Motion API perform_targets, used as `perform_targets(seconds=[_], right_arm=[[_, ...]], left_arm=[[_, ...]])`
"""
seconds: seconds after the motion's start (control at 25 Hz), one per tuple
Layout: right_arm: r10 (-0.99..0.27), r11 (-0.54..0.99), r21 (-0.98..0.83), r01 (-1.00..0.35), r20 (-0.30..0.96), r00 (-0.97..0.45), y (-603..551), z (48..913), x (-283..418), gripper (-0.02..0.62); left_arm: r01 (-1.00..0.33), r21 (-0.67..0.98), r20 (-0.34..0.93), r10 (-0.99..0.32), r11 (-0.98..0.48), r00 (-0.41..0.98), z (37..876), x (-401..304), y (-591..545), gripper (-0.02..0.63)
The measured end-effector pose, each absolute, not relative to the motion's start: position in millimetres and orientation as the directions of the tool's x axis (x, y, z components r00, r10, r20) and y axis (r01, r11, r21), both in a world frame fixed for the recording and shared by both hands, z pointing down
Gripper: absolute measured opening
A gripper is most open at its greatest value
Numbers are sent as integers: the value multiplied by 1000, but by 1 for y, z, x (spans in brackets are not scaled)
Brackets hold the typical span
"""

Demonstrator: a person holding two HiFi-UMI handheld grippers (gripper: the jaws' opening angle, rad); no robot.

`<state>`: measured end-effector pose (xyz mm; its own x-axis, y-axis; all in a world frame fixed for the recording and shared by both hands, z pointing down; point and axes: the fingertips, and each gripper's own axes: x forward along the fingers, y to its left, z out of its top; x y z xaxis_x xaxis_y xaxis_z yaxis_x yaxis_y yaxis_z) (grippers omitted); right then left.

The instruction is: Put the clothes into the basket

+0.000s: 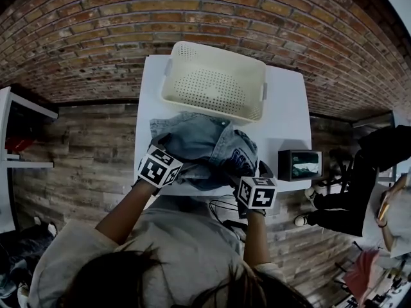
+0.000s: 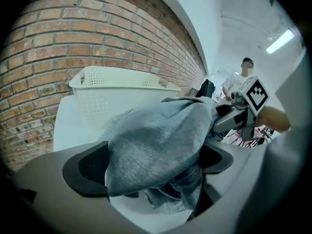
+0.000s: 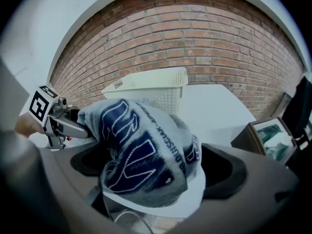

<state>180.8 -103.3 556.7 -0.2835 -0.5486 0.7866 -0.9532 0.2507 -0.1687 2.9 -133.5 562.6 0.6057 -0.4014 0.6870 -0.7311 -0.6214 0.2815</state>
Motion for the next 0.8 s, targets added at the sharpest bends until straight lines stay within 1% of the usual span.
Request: perform_targets(seconds=[0.2, 0.44, 0.64, 0.8], right_arm=[[-427, 233, -196, -953, 859, -281, -100, 600, 186, 577], [-331, 262, -216, -941, 896, -298, -100, 632, 181, 580], [-295, 290, -222, -931, 905, -307, -102, 647, 175, 580], [-296, 325, -212, -922, 903, -312, -106, 650, 171, 580]], left_arm=[[-731, 293, 743, -335, -616, 579, 592, 6, -137, 588], [-723, 384, 785, -210, -574, 583, 626, 8, -133, 588], [-703, 435, 790, -136, -563, 598, 642, 13, -131, 588], [-689, 447, 786, -117, -571, 607, 645, 16, -131, 588]])
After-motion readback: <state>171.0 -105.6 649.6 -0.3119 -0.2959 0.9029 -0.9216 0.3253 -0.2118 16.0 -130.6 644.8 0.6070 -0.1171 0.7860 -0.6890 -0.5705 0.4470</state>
